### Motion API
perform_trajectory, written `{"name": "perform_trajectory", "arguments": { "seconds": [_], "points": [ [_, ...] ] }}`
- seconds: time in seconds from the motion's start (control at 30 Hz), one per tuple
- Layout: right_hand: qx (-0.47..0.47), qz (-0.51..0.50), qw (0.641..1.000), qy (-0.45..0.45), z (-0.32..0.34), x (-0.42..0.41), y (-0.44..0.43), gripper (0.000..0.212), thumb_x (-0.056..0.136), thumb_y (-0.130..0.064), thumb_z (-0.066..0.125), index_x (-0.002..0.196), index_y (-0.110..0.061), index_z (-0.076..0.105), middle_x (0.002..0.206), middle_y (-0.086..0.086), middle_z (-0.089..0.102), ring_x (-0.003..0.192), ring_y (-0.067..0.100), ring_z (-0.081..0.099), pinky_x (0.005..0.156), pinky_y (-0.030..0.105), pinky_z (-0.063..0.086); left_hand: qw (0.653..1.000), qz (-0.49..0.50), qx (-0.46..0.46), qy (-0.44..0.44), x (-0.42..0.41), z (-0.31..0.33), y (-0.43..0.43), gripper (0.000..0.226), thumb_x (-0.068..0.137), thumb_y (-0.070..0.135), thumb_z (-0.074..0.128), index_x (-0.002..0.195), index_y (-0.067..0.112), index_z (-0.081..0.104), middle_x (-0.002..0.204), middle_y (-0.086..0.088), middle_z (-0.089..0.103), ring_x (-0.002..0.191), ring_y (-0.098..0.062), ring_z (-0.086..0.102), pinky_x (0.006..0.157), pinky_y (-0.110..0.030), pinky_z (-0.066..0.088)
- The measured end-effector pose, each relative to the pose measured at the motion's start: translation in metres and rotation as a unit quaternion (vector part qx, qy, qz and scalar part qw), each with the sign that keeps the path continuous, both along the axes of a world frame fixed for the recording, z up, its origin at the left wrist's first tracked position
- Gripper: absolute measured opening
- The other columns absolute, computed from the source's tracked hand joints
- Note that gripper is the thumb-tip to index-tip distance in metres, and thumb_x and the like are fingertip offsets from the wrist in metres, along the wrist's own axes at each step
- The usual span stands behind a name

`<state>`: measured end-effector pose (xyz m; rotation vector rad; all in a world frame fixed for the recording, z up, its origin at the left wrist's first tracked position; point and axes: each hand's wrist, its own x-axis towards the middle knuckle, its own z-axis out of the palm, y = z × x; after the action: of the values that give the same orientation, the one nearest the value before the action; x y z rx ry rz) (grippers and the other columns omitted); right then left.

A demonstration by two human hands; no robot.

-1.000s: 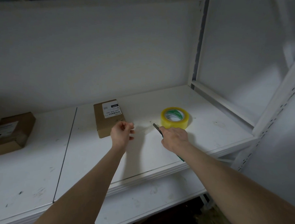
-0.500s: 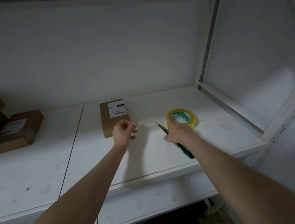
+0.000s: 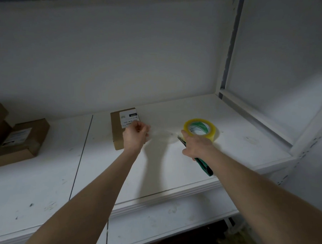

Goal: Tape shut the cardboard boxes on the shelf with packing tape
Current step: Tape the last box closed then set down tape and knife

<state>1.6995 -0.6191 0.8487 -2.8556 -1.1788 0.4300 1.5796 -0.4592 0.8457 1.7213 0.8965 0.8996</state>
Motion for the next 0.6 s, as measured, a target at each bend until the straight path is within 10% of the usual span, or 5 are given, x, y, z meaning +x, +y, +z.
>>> {"name": "perform_trajectory", "arguments": {
  "seconds": [0.2,0.6],
  "points": [
    [0.009,0.0,1.0,-0.021,-0.003,0.003,-0.002,0.077,0.09,-0.018,0.048,0.155,-0.028,0.008,0.128,0.01,0.058,0.107,0.029,0.059,0.067,0.03,0.04,1.0,0.019,-0.018,-0.015,-0.002,0.015,0.026,0.013,0.083,0.02,0.064,0.072,0.021,0.057,0.07,0.003,0.06,0.069,-0.019,0.059,0.064,-0.037,0.051],
    [0.042,-0.002,0.999,-0.023,-0.007,0.009,-0.001,0.059,0.091,-0.02,0.049,0.146,-0.028,0.029,0.126,0.012,0.055,0.106,0.032,0.059,0.07,0.031,0.04,0.998,-0.007,-0.043,-0.054,0.015,0.029,0.018,0.016,0.089,0.017,0.062,0.075,0.017,0.054,0.074,-0.001,0.062,0.064,-0.012,0.062,0.048,-0.022,0.046]
  ]
}}
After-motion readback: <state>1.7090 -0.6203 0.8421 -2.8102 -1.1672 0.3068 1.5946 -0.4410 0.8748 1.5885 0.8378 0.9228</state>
